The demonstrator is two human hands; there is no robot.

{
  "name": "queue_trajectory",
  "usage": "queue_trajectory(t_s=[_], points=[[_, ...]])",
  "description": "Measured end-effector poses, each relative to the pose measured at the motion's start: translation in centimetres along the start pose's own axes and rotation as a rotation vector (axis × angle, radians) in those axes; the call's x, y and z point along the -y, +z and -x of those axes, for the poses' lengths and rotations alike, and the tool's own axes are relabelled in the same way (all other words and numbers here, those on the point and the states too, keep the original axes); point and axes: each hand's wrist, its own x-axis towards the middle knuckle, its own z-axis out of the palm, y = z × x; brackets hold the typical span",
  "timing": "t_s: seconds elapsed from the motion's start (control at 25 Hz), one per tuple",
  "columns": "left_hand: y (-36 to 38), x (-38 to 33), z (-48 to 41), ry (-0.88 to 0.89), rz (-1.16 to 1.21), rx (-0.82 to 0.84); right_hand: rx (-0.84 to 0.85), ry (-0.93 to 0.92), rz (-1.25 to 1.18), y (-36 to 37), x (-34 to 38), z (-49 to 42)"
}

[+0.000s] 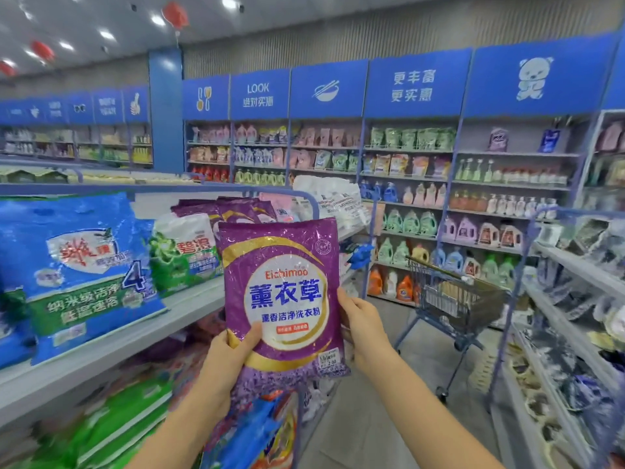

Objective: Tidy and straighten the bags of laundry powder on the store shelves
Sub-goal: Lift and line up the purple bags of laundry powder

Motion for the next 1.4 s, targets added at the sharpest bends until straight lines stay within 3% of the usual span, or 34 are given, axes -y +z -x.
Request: queue_trajectory(t_s=[0.24,0.56,0.76,0.96,1.12,1.4], points=[[3.6,0.3,-12.8,-0.008,-0.020,-0.054,0.091,0.024,0.031,-1.9,-2.2,-14.1],[9.6,4.6,-29.1,0.107,-0.082,-0.279,0.427,-0.096,0.234,-6.4,-6.2,-32.2],[13.2,5.2,-37.4,0.136,-0.134,-0.364,0.550,-0.114,0.255,-7.2,-6.4,-44.4],[12.1,3.8,-44.4,0.242,-0.268,-0.507,0.637,-0.164,0.226,-3.9,-6.9,-53.2],[10.3,3.3,-49.6,0.254,-0.240,-0.592,0.639,-0.210,0.247,-1.0,-8.0,-58.8],[9.5,5.5,-55.4,0.188,-0.250,-0.586,0.720,-0.252,0.298,0.5,-11.9,-64.4]])
